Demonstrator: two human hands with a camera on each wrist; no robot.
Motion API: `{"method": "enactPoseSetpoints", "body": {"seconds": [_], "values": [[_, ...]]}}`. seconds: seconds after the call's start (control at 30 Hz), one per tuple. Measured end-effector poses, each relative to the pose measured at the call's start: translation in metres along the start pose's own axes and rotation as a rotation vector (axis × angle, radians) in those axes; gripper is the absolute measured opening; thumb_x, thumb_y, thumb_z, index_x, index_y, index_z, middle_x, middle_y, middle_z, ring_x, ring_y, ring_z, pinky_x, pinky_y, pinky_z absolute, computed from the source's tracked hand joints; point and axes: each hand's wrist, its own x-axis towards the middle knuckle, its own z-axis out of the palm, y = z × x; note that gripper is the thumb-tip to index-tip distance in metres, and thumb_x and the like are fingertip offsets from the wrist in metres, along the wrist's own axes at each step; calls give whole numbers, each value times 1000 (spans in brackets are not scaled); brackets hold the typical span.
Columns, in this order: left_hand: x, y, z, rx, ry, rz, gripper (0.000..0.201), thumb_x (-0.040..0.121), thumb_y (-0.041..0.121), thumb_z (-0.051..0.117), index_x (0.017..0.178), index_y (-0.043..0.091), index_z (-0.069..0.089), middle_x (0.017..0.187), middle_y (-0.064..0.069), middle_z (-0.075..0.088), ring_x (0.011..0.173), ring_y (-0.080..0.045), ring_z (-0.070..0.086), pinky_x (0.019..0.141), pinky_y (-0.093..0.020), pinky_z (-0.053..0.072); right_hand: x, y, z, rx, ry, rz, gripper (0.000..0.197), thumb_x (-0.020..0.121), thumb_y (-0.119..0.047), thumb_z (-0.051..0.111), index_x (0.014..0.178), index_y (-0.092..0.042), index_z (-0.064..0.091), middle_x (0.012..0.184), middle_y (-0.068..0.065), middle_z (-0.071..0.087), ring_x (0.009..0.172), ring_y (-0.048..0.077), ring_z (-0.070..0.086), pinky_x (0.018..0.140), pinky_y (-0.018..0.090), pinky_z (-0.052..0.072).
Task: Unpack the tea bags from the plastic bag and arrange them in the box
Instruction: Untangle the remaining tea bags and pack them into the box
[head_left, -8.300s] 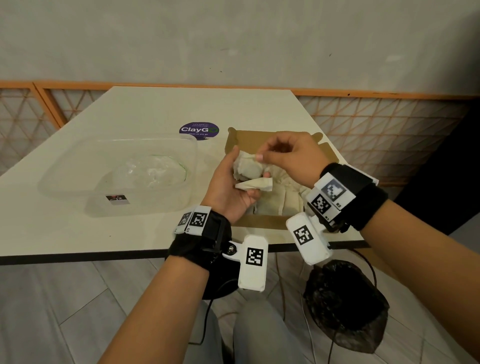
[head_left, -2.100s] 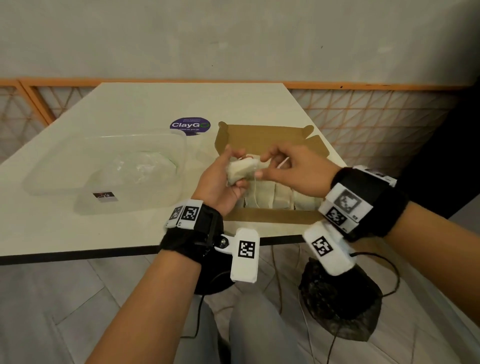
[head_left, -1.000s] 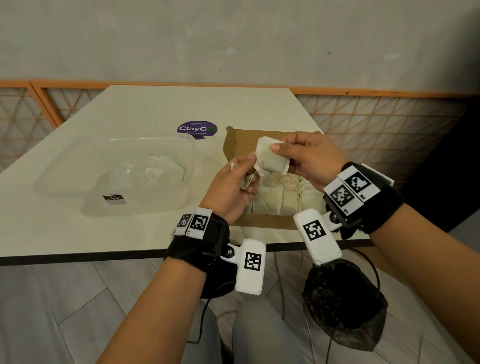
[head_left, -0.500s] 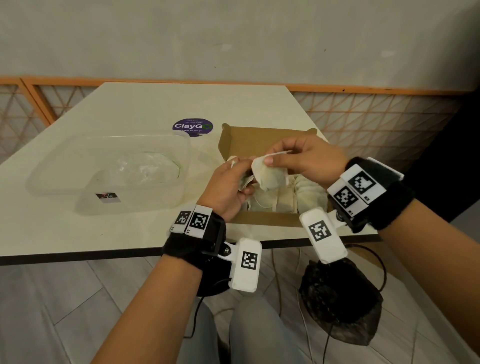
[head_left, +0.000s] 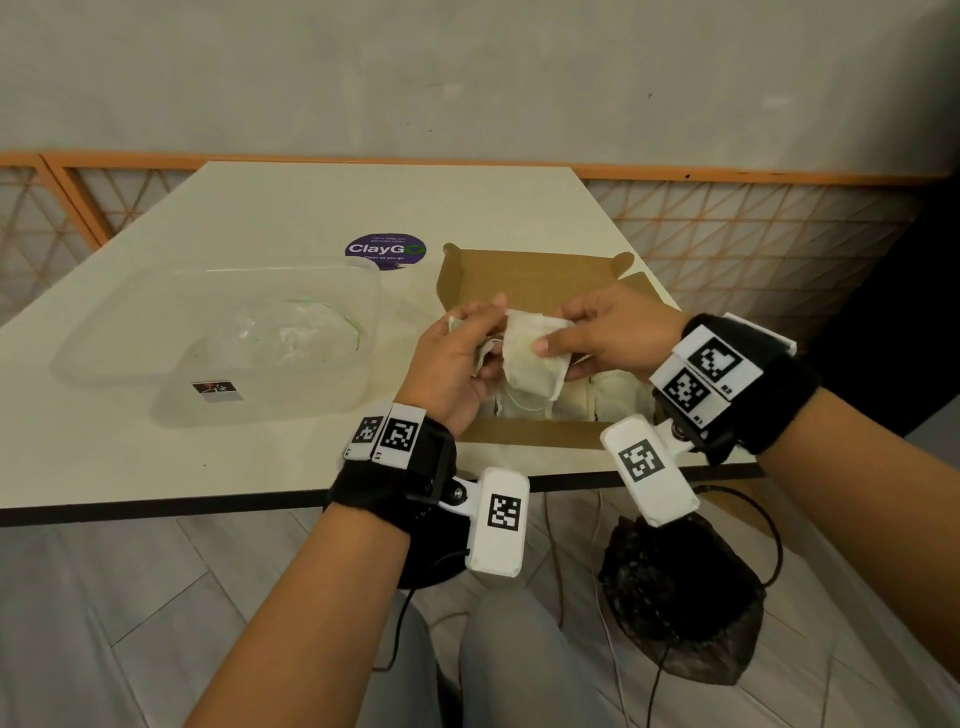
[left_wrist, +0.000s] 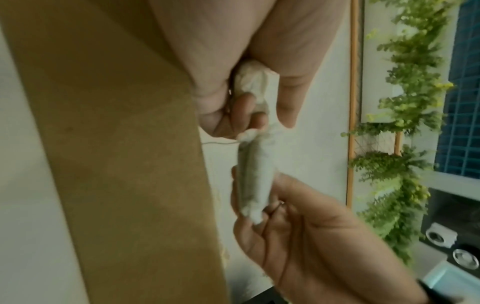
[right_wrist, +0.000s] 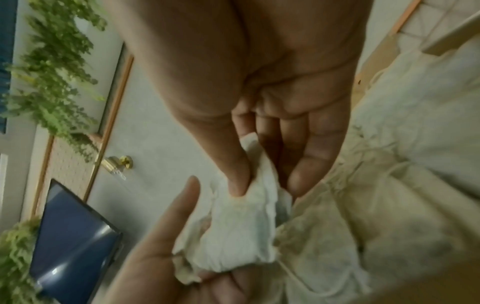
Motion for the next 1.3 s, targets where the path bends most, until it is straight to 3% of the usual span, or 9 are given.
{"method": "enactPoseSetpoints", "body": {"seconds": [0.23, 0.4, 0.5, 0.63, 0.8, 1.0, 1.1, 1.2, 1.3], "values": [[-1, 4, -5, -279, 19, -19, 6, 94, 17, 55, 88, 15, 54, 69, 0, 55, 46, -3, 44, 37, -14, 31, 1, 12, 14, -104, -83, 15, 12, 82, -6, 67, 79, -15, 60, 82, 10, 62, 68, 21, 62, 57, 22, 57], [-1, 5, -6, -343, 22, -16, 9, 95, 17, 51, 87, 16, 53, 72, 0, 52, 48, -3, 44, 38, -13, 30, 5, 10, 17, -230, -15, -28, 13, 84, -9, 66, 78, -18, 59, 85, 13, 63, 80, 33, 65, 80, 45, 56], [-2, 6, -7, -388, 15, -22, 10, 96, 19, 50, 86, 16, 53, 71, 0, 51, 47, -3, 44, 39, -13, 29, 1, 8, 14, -272, -58, -34, 10, 82, -10, 68, 84, -16, 60, 88, 13, 64, 81, 32, 65, 84, 48, 54], [-2, 7, -6, -378, 20, -30, 10, 96, 20, 50, 88, 16, 53, 71, 1, 51, 46, -3, 43, 38, -13, 28, -2, 7, 12, -436, -120, -80, 24, 77, -14, 72, 97, -18, 60, 80, -4, 66, 66, 5, 61, 89, 38, 51], [-3, 7, -5, -380, 34, -40, 9, 96, 19, 50, 88, 15, 53, 70, 0, 51, 46, -4, 43, 38, -14, 29, -1, 8, 19, -515, -85, -99, 34, 76, -14, 73, 108, -14, 60, 87, 9, 64, 82, 19, 58, 85, 38, 50], [-5, 8, -5, -402, 38, -53, 10, 95, 24, 51, 88, 16, 52, 70, 1, 52, 47, -4, 44, 40, -13, 28, -8, -5, 12, -489, 138, -308, 27, 76, -12, 72, 94, -21, 54, 77, -8, 53, 71, 14, 52, 70, 29, 45], [-3, 8, -7, -420, 53, -46, 15, 96, 30, 50, 93, 15, 52, 70, 0, 51, 50, -6, 43, 40, -14, 29, -17, -6, 17, -466, 43, -344, 13, 83, -9, 63, 89, -20, 63, 73, -8, 54, 68, 9, 50, 63, 15, 41], [-2, 7, -9, -419, 59, -50, 21, 96, 35, 49, 97, 14, 53, 70, 0, 51, 53, -8, 44, 41, -16, 30, -13, 8, 28, -562, -96, -259, 19, 88, -13, 58, 104, -18, 66, 75, -11, 55, 65, 1, 50, 63, 7, 39], [-1, 6, -9, -398, 62, -66, 24, 95, 39, 48, 98, 15, 54, 70, 0, 53, 56, -10, 47, 44, -17, 32, -4, 16, 27, -526, -44, -210, 21, 89, -15, 55, 108, -17, 64, 75, -8, 57, 56, -4, 53, 58, 5, 40]]}}
